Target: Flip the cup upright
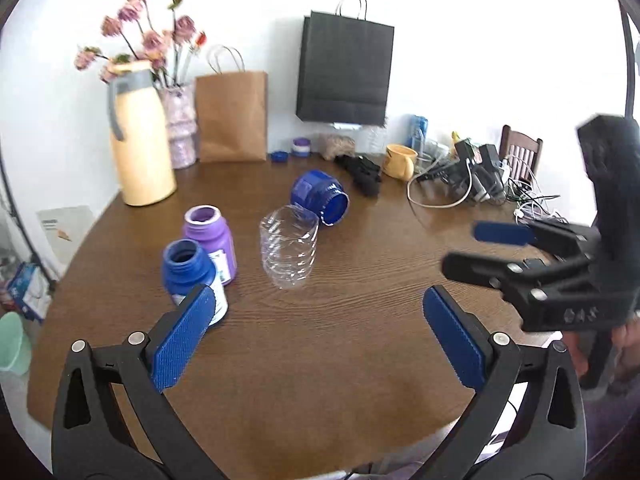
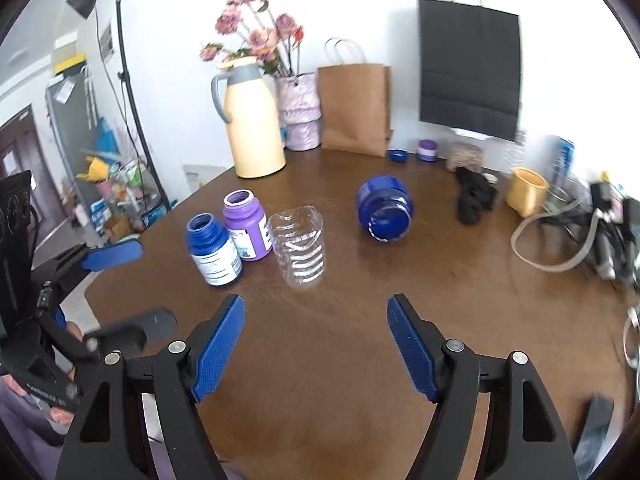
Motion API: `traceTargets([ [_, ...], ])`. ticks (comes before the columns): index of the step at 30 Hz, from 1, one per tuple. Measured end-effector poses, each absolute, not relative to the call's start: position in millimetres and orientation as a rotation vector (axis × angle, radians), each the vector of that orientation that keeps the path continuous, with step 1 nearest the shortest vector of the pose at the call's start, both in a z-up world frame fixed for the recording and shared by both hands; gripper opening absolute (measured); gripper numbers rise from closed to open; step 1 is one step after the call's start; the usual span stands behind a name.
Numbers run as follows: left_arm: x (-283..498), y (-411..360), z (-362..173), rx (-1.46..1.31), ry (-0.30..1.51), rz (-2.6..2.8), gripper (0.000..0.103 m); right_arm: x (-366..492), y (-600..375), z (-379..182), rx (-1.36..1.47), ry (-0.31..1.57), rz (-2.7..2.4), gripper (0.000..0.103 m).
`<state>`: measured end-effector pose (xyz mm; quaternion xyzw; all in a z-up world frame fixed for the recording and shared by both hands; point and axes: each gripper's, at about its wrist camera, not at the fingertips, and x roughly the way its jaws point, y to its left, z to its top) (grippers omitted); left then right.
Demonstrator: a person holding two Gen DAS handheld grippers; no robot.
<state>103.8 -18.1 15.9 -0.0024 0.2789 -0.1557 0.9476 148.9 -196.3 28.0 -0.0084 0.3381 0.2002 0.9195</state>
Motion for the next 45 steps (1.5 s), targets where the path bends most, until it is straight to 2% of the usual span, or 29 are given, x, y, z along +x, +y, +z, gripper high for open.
traceTargets([
  [5, 61, -12, 30, 0.001, 0.525, -0.242, 0.103, 97, -206, 32, 0.054, 0.667, 0.331, 0.082],
  [12, 4, 9, 23, -0.053, 0.545, -0.152, 0.103, 20, -194, 22, 0.133, 0.632, 0.224, 0.082],
  [18, -8, -7, 24, 0.009, 0.508, -0.151, 0.103, 26, -187, 1, 0.15, 0.744, 0.243, 0.082],
  [24, -1, -3, 16, -0.026, 0.576, -0.13, 0.103, 19, -193, 8, 0.158, 0.709, 0.228, 0.082],
  [45, -5, -5, 17, 0.019, 0.57, -0.074, 0.103, 15, -193, 12, 0.154, 0.705, 0.211, 0.082],
])
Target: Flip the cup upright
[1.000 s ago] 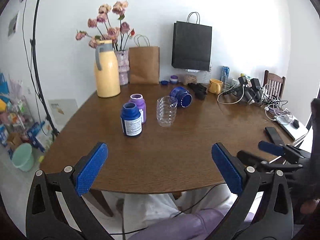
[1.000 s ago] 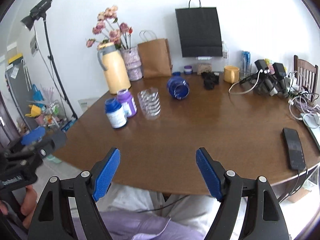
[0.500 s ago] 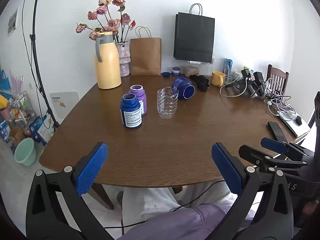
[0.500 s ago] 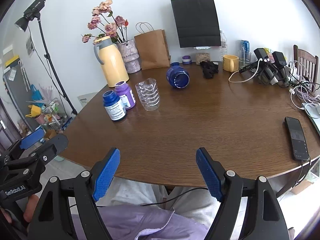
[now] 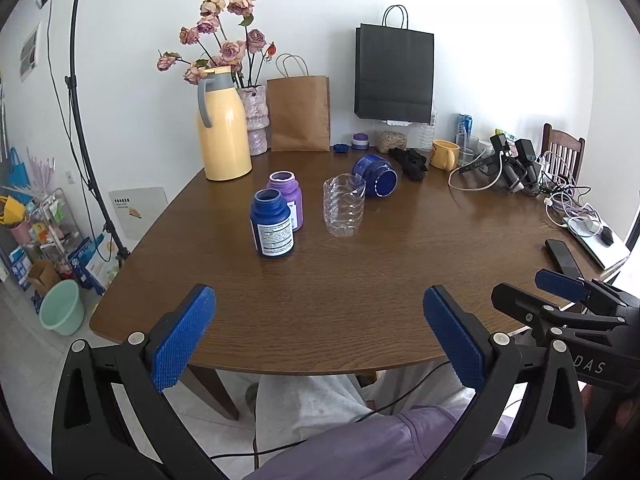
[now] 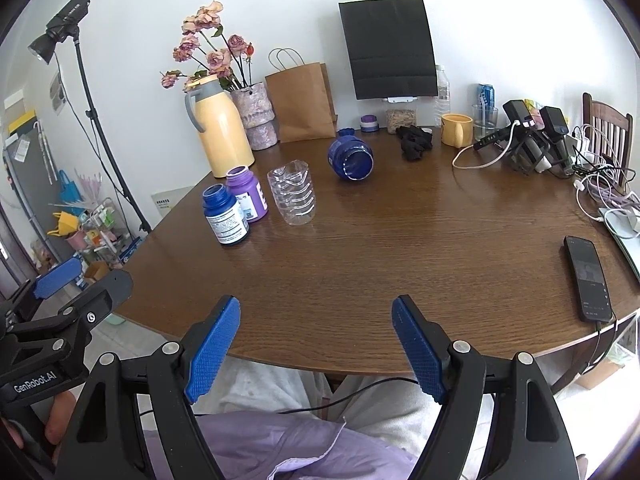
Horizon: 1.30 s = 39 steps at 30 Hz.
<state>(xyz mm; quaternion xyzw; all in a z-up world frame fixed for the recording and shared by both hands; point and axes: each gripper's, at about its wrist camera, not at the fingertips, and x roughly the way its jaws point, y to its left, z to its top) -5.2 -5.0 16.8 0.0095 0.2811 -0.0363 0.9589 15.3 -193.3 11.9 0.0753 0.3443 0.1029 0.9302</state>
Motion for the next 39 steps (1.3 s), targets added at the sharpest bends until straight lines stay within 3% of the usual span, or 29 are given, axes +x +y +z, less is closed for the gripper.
traceTargets([
  [39, -5.4, -3.9, 18.3, 0.024, 0.574, -0.064, 0.103, 15.4, -191.1, 13.9, 0.156, 0.701, 0.21, 0.082],
])
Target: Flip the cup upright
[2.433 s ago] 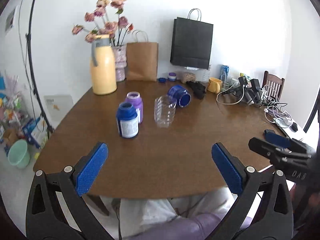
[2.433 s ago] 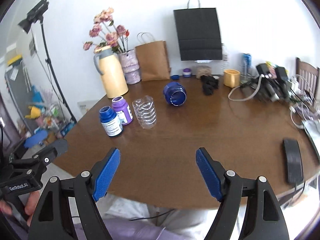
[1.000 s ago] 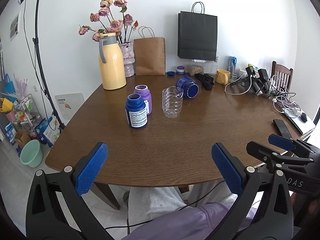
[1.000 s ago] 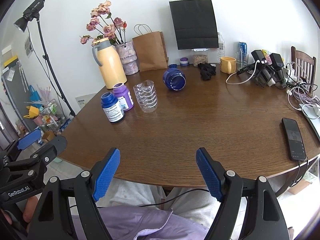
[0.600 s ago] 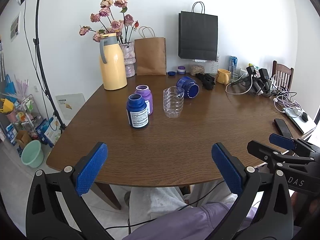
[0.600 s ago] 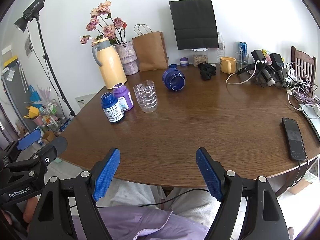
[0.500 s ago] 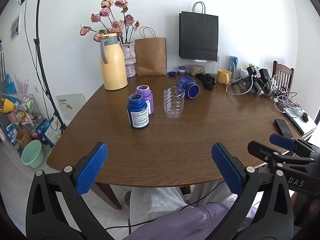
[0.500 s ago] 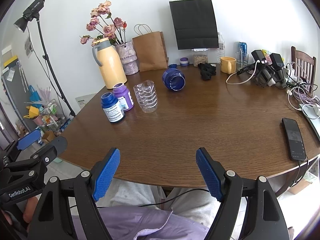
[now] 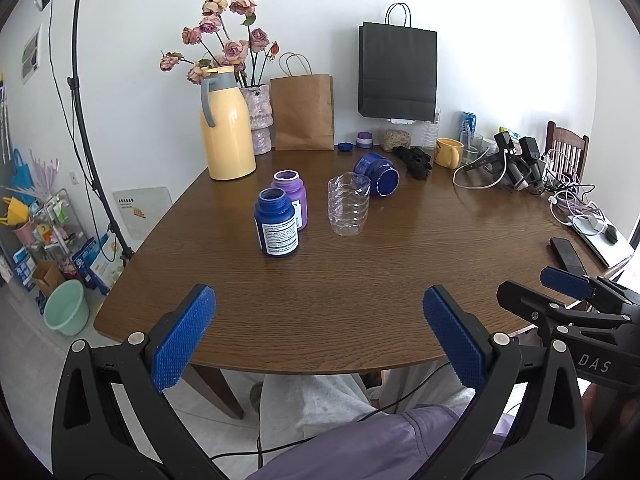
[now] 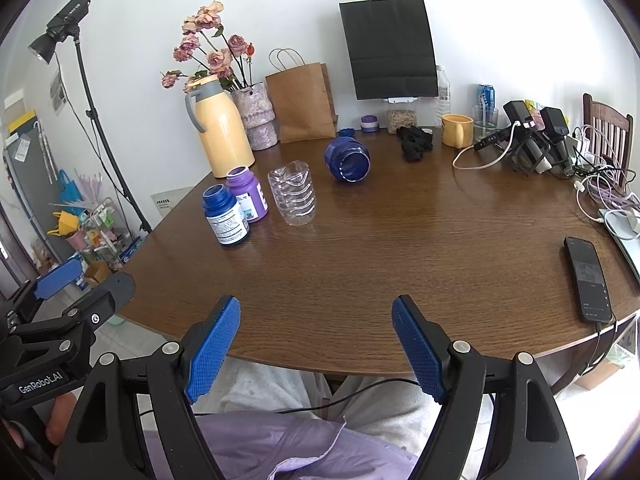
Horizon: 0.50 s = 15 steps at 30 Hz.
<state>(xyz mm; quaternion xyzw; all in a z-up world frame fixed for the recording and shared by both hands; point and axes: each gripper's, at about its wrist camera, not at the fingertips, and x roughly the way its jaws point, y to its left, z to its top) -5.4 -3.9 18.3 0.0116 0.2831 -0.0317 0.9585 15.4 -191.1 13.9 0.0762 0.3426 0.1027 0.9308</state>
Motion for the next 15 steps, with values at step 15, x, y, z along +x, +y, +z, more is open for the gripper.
traceTargets([
  [15, -5.9, -3.2, 19.7, 0.022, 0.574, -0.062, 0.103, 15.4, -191.3, 13.7, 0.157, 0.703, 0.21, 0.082],
])
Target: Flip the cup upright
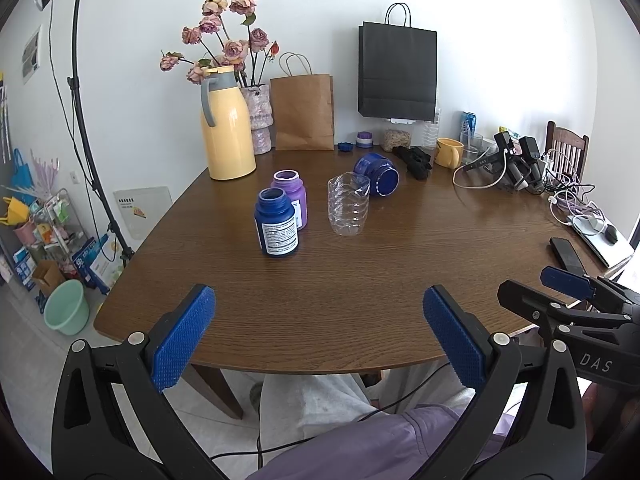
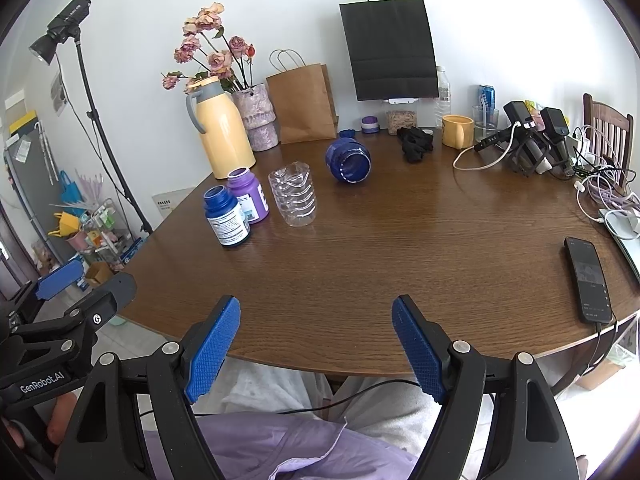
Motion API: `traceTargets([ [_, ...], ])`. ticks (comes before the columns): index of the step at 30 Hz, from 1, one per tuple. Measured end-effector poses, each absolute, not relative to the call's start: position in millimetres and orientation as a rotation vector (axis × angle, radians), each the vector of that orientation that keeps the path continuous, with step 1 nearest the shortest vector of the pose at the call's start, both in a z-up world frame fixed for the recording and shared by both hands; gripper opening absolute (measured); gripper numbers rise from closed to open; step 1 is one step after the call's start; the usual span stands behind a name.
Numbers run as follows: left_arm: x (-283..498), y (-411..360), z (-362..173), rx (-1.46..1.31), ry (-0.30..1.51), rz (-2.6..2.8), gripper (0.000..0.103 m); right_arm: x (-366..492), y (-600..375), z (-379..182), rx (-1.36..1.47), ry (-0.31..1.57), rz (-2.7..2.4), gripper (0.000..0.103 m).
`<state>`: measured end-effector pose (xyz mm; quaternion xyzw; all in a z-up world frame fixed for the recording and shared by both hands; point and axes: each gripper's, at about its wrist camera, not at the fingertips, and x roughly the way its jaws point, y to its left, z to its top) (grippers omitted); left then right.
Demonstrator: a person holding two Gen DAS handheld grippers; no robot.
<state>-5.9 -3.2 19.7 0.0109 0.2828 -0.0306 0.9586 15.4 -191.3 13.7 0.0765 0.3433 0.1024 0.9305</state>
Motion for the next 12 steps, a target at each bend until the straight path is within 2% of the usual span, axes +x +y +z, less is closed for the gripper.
traceTargets([
  [12, -6.0, -1.0, 17.3, 0.02, 0.573, -0.067, 0.103, 16.3, -190.2, 13.3, 0.155, 0.707, 0.213, 0.082],
])
